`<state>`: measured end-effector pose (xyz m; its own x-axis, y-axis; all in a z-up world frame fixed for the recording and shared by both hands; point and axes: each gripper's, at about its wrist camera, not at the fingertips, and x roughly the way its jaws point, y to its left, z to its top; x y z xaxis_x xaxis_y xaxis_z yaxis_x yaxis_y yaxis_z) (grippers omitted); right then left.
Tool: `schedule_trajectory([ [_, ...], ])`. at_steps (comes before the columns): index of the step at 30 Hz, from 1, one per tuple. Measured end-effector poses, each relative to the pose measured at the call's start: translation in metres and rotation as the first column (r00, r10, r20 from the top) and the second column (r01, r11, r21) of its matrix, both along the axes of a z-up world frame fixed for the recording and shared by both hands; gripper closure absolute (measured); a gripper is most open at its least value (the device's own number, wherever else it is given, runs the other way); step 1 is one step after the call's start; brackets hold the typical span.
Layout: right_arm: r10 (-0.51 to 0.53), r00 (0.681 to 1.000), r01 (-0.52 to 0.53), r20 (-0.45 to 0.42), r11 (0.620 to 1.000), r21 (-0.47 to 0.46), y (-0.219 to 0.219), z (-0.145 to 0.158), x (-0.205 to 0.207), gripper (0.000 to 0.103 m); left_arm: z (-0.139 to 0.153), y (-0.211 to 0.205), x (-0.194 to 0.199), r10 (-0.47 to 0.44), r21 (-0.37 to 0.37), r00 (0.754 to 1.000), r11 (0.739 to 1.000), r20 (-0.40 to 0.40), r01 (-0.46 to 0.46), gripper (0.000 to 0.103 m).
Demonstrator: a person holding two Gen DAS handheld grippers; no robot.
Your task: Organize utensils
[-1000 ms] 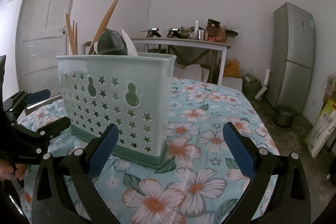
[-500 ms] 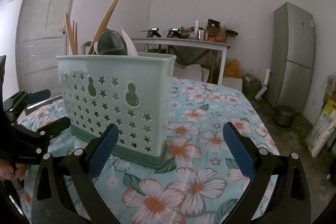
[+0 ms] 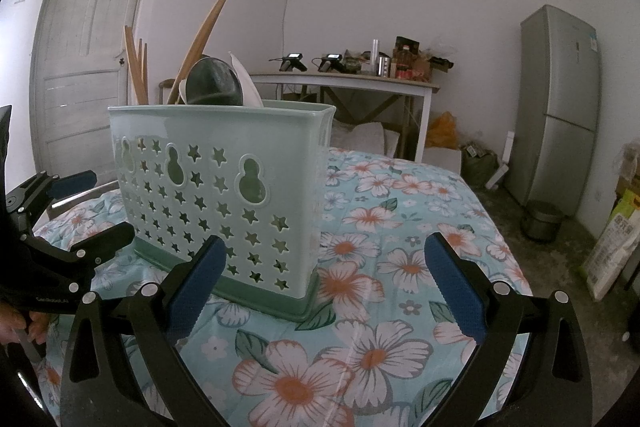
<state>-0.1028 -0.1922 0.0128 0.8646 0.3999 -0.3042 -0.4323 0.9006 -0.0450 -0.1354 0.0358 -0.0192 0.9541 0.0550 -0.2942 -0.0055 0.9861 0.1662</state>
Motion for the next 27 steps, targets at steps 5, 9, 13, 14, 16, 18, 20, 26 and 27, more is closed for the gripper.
schedule_trajectory([
  [5, 0.0, 1.0, 0.0, 0.0, 1.0, 0.0, -0.0002, 0.0001, -0.0002, 0.008, 0.0, 0.0002, -0.0001, 0.0, 0.0, 1.0, 1.0, 0.0, 0.0, 0.005],
  [9, 0.0, 1.0, 0.0, -0.001, 1.0, -0.001, -0.0004, 0.0002, -0.0002, 0.008, -0.0001, 0.0002, 0.0001, 0.0, -0.002, 1.0, 1.0, -0.001, 0.0, 0.005],
  [13, 0.0, 1.0, 0.0, -0.001, 1.0, 0.001, 0.0001, 0.0, 0.0001, 0.008, 0.0023, -0.0012, 0.0019, -0.006, -0.004, 1.0, 1.0, -0.007, 0.006, 0.005],
  [14, -0.001, 1.0, 0.001, -0.002, 1.0, 0.0, 0.0001, 0.0, 0.0, 0.008, 0.0027, -0.002, 0.0024, -0.005, -0.003, 1.0, 1.0, -0.007, 0.005, 0.005],
  [16, 0.001, 1.0, -0.001, -0.002, 1.0, 0.001, -0.0007, 0.0002, -0.001, 0.008, 0.0031, -0.0022, 0.0032, -0.004, -0.001, 1.0, 1.0, -0.009, 0.004, 0.005],
  [18, 0.0, 1.0, 0.0, 0.0, 1.0, 0.0, 0.0003, 0.0, 0.0, 0.008, 0.0037, -0.0034, 0.004, -0.001, 0.003, 1.0, 1.0, -0.007, 0.001, 0.005],
  [20, -0.001, 1.0, 0.001, 0.0, 1.0, -0.002, 0.0006, -0.0011, 0.0001, 0.008, 0.0039, -0.0035, 0.0046, -0.002, 0.006, 1.0, 1.0, -0.008, 0.002, 0.005],
  [26, 0.001, 1.0, -0.001, -0.001, 1.0, -0.002, -0.0004, -0.002, 0.0013, 0.008, 0.004, -0.0044, 0.0044, 0.0, 0.004, 1.0, 1.0, -0.006, 0.0, 0.005],
  [27, 0.0, 1.0, 0.0, -0.001, 1.0, -0.003, 0.0, -0.0021, 0.0014, 0.008, 0.0039, -0.0035, 0.0041, -0.001, 0.004, 1.0, 1.0, -0.007, 0.001, 0.005],
])
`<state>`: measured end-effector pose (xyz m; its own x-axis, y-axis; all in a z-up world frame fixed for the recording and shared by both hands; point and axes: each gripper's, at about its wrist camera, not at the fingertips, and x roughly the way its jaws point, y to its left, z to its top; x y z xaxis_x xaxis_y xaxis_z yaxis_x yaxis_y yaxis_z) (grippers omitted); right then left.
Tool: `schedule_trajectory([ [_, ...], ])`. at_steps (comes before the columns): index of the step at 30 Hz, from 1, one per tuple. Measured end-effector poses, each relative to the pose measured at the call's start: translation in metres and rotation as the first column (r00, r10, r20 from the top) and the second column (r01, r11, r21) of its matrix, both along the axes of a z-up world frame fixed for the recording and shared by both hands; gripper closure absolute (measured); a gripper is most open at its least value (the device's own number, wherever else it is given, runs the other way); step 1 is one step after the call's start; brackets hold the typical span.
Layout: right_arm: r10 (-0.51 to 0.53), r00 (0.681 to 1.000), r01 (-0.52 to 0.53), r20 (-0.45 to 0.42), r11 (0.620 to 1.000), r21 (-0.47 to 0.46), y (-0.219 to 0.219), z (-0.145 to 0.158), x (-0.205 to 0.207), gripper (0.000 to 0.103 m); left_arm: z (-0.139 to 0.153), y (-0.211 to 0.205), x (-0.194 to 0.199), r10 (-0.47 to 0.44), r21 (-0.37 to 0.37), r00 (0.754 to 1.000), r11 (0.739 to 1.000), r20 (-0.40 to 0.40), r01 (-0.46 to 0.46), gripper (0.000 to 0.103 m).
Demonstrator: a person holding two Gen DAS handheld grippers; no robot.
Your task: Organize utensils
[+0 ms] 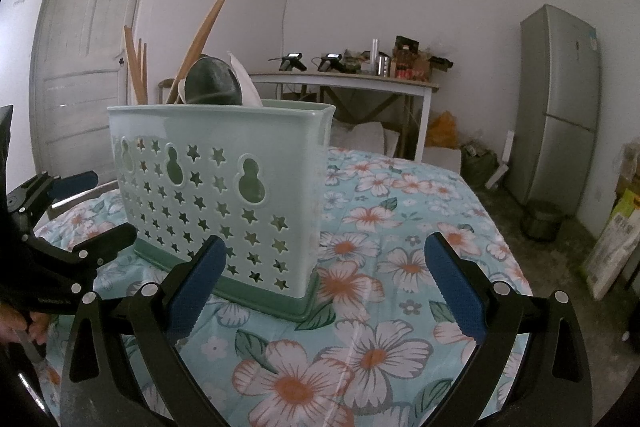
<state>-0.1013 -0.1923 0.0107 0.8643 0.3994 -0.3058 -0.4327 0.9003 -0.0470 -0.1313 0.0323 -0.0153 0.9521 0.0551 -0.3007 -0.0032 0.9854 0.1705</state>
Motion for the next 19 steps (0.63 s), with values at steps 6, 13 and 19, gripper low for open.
schedule_trajectory([
  [6, 0.001, 1.0, -0.001, -0.001, 1.0, -0.001, 0.0, -0.001, 0.001, 0.008, 0.0, 0.0, 0.0, -0.001, -0.002, 1.0, 1.0, 0.0, 0.001, 0.005],
  [13, 0.002, 1.0, -0.002, -0.002, 1.0, -0.001, 0.001, 0.0, 0.001, 0.008, -0.002, 0.005, 0.002, -0.013, -0.024, 1.0, 1.0, -0.009, 0.013, 0.005],
  [19, 0.002, 1.0, -0.002, -0.003, 1.0, 0.0, 0.001, 0.0, 0.001, 0.008, -0.002, 0.011, 0.005, -0.022, -0.047, 1.0, 0.999, -0.02, 0.021, 0.005],
])
